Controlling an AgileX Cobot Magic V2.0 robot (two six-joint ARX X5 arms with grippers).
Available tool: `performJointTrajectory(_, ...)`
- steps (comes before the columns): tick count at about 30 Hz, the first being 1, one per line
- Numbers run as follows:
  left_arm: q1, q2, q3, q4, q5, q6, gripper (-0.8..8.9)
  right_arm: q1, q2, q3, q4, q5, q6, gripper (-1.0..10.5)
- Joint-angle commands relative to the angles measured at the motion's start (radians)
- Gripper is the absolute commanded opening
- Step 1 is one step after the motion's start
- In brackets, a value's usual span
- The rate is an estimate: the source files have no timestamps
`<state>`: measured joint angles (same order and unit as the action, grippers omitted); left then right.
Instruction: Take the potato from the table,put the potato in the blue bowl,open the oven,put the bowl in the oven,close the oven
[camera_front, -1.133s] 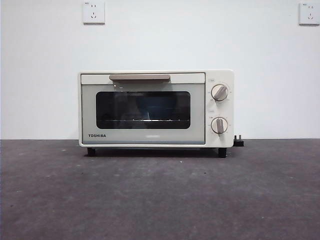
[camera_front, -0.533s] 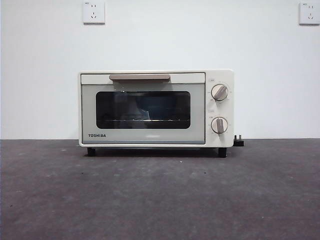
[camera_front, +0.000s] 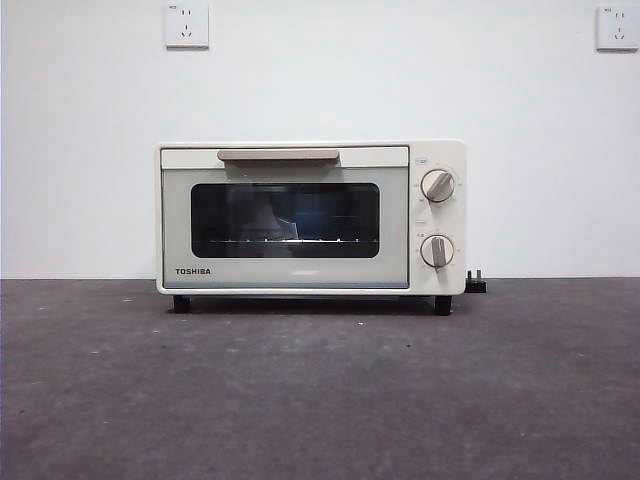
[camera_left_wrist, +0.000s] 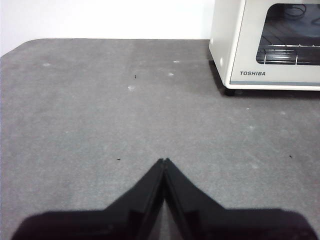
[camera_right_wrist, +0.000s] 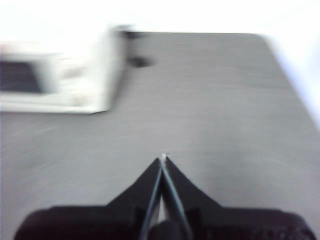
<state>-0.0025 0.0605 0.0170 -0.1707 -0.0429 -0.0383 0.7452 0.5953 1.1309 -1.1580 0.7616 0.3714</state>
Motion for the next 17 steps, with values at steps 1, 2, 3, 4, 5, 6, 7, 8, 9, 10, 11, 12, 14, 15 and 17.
performJointTrajectory(1, -0.001, 0.005, -0.010, 0.008, -0.001, -0.007, -0.04, -0.163, -0.083, -0.095, 0.098, 0.006, -0.008, 0.0)
performJointTrajectory(2, -0.001, 0.006, -0.010, 0.008, -0.002, -0.007, -0.04, -0.237, -0.132, -0.168, 0.183, 0.006, -0.024, 0.0)
performJointTrajectory(3, -0.001, 0.008, -0.010, 0.008, -0.002, -0.007, -0.04, -0.305, -0.185, -0.251, 0.276, 0.000, -0.061, 0.0)
performJointTrajectory(4, -0.001, 0.008, -0.010, 0.008, -0.002, -0.007, -0.04, -0.363, -0.235, -0.338, 0.374, -0.019, -0.099, 0.0)
performJointTrajectory(5, -0.001, 0.008, -0.010, 0.008, -0.002, -0.007, -0.04, -0.400, -0.269, -0.397, 0.441, -0.047, -0.124, 0.0)
performJointTrajectory(6, -0.001, 0.008, -0.010, 0.008, -0.002, -0.007, -0.04, -0.434, -0.303, -0.451, 0.499, -0.091, -0.145, 0.0)
performJointTrajectory(7, -0.001, 0.008, -0.010, 0.008, -0.002, -0.007, -0.04, -0.462, -0.328, -0.494, 0.546, -0.137, -0.156, 0.0)
performJointTrajectory(8, -0.001, 0.008, -0.010, 0.008, -0.002, -0.007, -0.04, -0.491, -0.357, -0.540, 0.595, -0.197, -0.168, 0.0)
performJointTrajectory(9, -0.001, 0.008, -0.010, 0.008, -0.002, -0.007, -0.04, -0.517, -0.381, -0.582, 0.644, -0.258, -0.179, 0.0)
performJointTrajectory(10, -0.001, 0.008, -0.010, 0.008, -0.002, -0.007, -0.04, -0.537, -0.401, -0.616, 0.682, -0.307, -0.191, 0.0)
performJointTrajectory(11, -0.001, 0.008, -0.010, 0.008, -0.002, -0.007, -0.04, -0.558, -0.420, -0.653, 0.726, -0.365, -0.206, 0.0)
performJointTrajectory(12, -0.001, 0.008, -0.010, 0.008, -0.002, -0.007, -0.04, -0.578, -0.436, -0.688, 0.768, -0.426, -0.225, 0.0)
performJointTrajectory(14, -0.001, 0.008, -0.010, 0.008, -0.002, -0.007, -0.04, -0.607, -0.461, -0.747, 0.831, -0.539, -0.265, 0.0)
performJointTrajectory(15, -0.001, 0.008, -0.010, 0.008, -0.002, -0.007, -0.04, -0.620, -0.473, -0.778, 0.861, -0.589, -0.293, 0.0)
performJointTrajectory(17, -0.001, 0.008, -0.010, 0.008, -0.002, -0.007, -0.04, -0.636, -0.494, -0.838, 0.921, -0.651, -0.341, 0.0)
